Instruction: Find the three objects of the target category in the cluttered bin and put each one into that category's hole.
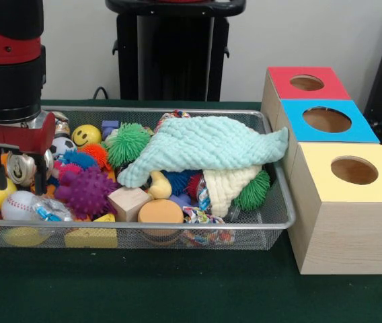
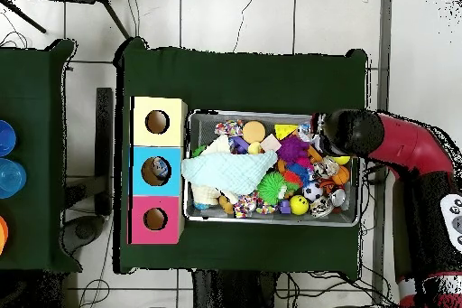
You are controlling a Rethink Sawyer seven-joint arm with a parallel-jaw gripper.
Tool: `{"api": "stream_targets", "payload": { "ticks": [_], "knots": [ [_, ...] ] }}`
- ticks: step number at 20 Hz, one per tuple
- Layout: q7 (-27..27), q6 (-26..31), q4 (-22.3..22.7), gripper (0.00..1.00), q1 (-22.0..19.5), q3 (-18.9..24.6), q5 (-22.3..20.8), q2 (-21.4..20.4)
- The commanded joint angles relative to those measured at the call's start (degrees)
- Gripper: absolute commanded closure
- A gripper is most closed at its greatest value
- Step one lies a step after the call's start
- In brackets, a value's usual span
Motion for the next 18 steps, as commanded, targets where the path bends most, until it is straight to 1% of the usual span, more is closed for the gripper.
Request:
{"api": "stream_targets", "payload": {
  "ticks": [1,4,10,14,18],
  "knots": [
    [-4.3,3.5,4.7,0.00,-0.7,2.3,-0.1,-1.2],
    [-4.2,3.6,4.7,0.00,-0.6,2.1,-0.2,-1.2],
    [-4.4,1.8,4.7,0.00,-1.1,3.0,-0.2,-0.5],
    [-5.5,3.9,5.0,0.00,-1.4,3.8,0.9,-0.9],
    [-5.8,2.4,5.1,0.00,-1.4,4.5,0.7,-0.7]
  ]
}}
